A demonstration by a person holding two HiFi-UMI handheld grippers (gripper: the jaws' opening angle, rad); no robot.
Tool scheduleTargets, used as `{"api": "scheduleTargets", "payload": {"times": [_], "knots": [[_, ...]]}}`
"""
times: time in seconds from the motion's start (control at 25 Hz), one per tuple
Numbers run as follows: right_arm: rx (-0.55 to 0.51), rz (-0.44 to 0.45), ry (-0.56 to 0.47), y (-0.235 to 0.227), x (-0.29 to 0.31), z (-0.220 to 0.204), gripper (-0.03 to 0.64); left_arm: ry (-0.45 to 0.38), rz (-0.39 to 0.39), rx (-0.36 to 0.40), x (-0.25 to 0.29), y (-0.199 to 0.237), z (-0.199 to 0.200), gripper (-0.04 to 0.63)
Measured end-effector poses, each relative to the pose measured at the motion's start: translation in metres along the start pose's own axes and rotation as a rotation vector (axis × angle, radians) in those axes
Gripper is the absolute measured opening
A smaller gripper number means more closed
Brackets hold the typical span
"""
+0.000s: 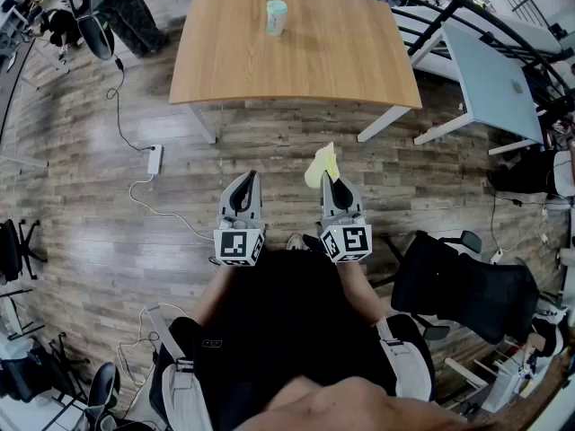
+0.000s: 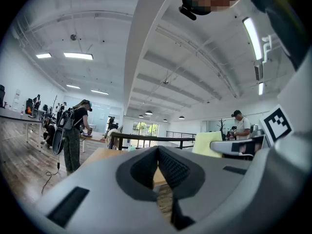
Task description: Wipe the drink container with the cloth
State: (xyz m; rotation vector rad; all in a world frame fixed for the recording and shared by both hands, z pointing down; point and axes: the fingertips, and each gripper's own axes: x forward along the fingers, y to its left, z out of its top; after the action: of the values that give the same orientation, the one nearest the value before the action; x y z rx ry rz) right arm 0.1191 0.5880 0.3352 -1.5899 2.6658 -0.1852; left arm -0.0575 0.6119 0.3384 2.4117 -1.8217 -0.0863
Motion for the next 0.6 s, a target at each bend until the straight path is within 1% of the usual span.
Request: {"api": "scheduleTargets", "payload": {"times": [0.32,0.48,0.6], "knots": [[-0.011,0.01,0.006,0.006,0.002,-0.003,0.039,0.002,0.001,-0.004,-0.001,0.007,-0.004,0.021],[0.029,-0.008,-0.014,0.003,0.003,-0.003,0.04,0.009,0.005,-0.012,-0.001,0.012,-0.008,0.021],[0.023,-0.009,-0.024,0.005,0.006,0.0,0.04,0.014,0.006,-0.011,-0.002,0.019,-0.008,0.021]]}}
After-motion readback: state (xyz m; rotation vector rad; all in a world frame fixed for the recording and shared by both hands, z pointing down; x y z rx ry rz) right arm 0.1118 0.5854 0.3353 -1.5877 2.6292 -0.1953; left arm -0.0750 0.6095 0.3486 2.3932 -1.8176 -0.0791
